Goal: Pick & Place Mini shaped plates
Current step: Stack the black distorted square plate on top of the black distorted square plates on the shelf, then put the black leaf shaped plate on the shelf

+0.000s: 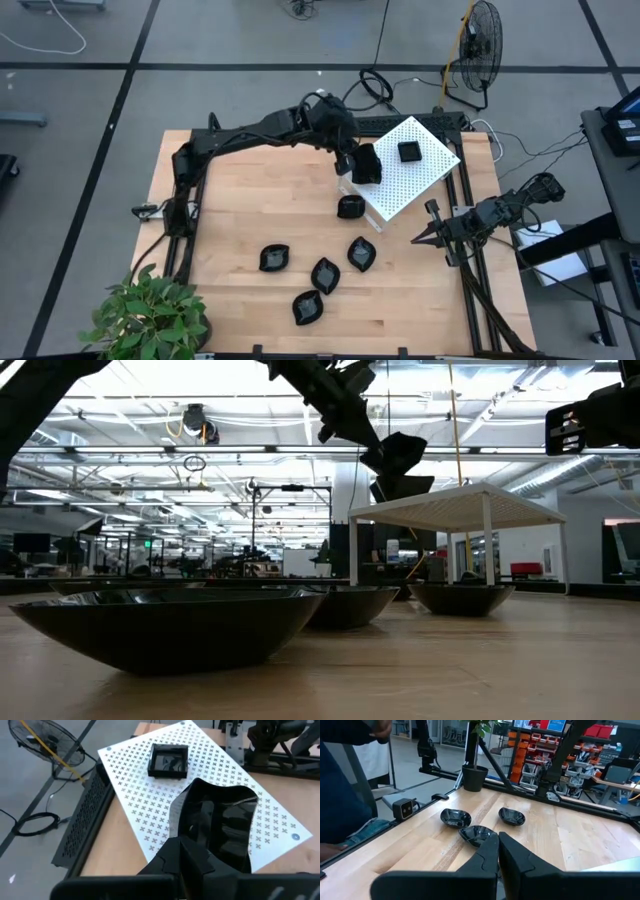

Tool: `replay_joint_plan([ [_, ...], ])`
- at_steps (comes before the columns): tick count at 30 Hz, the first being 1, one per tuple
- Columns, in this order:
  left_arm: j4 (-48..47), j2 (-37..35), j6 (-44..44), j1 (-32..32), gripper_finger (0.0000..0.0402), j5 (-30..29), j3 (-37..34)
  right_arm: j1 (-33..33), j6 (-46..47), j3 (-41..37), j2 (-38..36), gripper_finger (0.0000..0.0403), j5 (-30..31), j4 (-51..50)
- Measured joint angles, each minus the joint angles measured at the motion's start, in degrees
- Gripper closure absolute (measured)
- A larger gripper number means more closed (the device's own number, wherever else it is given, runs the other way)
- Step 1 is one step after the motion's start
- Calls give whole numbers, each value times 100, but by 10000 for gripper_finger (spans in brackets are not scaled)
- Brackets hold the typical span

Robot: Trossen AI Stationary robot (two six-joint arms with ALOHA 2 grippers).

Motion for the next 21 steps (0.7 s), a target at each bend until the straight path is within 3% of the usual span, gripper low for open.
replay_joint_plan([
  [10,114,-6,4,-26,376,-5,0,2,0,0,0,403,0,0],
  [21,556,-6,8,-49,380,-46,0,0,-2,0,0,403,0,0],
])
